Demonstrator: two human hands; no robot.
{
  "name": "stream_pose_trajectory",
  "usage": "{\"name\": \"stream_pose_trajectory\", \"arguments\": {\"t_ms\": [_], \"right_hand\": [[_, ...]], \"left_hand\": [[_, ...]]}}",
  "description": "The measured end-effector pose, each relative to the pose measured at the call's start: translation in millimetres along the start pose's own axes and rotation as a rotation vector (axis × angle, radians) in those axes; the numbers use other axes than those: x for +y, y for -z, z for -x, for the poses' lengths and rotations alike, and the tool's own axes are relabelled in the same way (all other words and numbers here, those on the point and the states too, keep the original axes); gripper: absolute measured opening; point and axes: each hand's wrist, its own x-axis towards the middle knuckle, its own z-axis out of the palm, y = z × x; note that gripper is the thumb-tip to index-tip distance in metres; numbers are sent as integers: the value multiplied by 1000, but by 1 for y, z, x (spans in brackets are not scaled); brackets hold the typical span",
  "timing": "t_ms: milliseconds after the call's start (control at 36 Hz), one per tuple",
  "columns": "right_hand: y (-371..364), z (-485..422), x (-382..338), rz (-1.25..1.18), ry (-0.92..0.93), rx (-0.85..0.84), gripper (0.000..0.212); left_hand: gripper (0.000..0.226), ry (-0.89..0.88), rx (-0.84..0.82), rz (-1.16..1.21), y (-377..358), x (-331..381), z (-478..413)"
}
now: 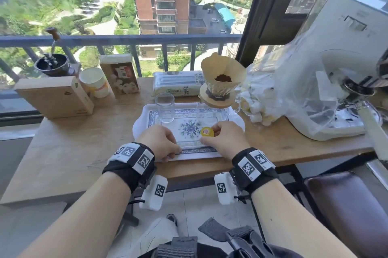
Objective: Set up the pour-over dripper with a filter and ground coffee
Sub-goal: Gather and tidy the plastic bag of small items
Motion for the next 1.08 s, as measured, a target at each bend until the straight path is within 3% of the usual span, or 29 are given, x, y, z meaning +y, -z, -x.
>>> {"name": "stream_pose_trajectory", "arguments": {"t_ms": [417,556,694,833,917,1000,1083], "right_hand": [[18,29,34,12,-97,49,42],[22,36,31,-25,-120,41,58],[36,43,25,-60,-129,108,46],[44,58,46,-338,-208,122,47],[37,76,75,-540,-402,115,43],[26,90,89,-672,-569,200,62],[10,92,90,-720,-558,179,67]], "left_hand": [[10,-87,-79,-53,-34,15,0],[19,-136,-33,-121,-26,17,8],[23,-197,-26,-121,-8,35,25],[29,-342,-58,31,2,65,57],[20,-422,-91,132,-3,84,74],[9,-479,-54,183,-5,104,79],[2,-518,38,142,-7,122,71]]}}
